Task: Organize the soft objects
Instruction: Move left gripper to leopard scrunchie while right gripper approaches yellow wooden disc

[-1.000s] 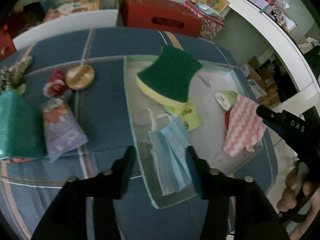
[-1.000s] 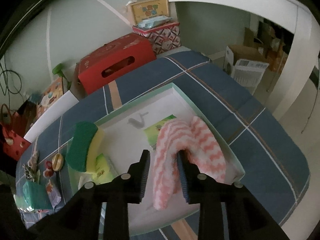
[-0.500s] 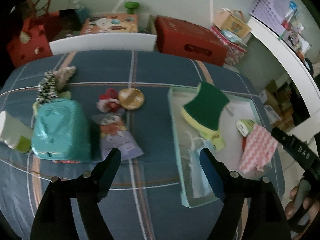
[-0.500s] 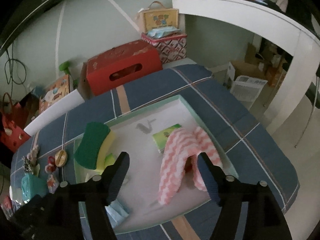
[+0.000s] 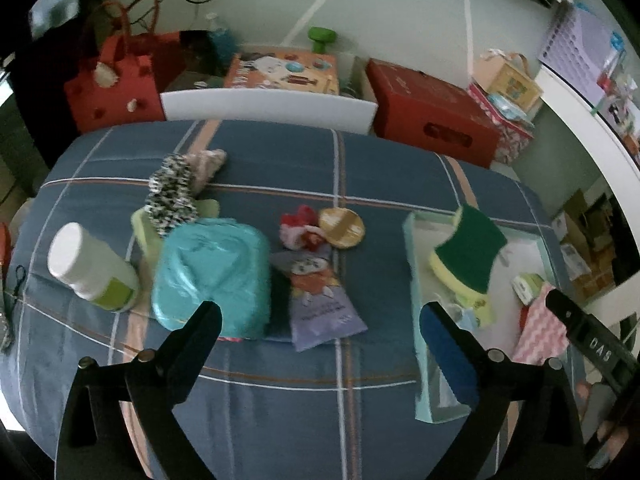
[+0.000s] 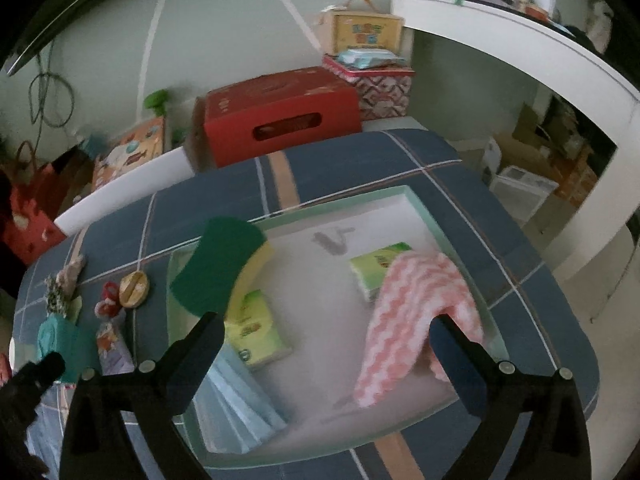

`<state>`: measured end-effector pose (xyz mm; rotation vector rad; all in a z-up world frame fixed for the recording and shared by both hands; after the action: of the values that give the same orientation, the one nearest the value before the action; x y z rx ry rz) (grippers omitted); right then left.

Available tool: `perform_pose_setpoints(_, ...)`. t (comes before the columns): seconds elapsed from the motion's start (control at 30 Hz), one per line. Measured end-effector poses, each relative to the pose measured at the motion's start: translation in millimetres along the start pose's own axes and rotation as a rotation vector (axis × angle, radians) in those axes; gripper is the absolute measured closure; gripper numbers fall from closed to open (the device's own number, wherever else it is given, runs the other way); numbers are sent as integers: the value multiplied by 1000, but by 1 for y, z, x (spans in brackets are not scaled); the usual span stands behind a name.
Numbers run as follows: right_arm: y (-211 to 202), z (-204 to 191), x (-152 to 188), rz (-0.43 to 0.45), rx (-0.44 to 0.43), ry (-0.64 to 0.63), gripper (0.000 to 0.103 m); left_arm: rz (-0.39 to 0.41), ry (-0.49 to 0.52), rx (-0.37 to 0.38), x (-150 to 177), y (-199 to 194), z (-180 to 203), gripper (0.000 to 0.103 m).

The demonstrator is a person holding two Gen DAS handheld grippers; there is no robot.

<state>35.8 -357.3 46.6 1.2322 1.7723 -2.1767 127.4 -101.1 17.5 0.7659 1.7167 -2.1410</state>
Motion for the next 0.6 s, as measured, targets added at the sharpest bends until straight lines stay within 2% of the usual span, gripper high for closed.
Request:
perform_pose_setpoints(0.13,0,-21,3,-3,-29,-48,0,15,-29,-25,-6,-6,-18,4)
perform_pose_setpoints(0.27,-2,-44,6,-18,-113,-56,0,33,-47,-62,-11,-12,-38,4)
perform_pose_setpoints(0.6,-4,-116,26,-37,-171,-210,0,23,-131,-155,-16,-15,-102,4)
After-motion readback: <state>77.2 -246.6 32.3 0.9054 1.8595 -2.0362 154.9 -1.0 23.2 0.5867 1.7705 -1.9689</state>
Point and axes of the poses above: each gripper's, at about its wrist camera, not at the fingertips, and y roughly the way its jaws point, z to its right, x to its underside, the point moved 4 cm from there along y, roughly the way its jaws point, and after that the axes turned 4 degrees about z, right-handed, at the moved point
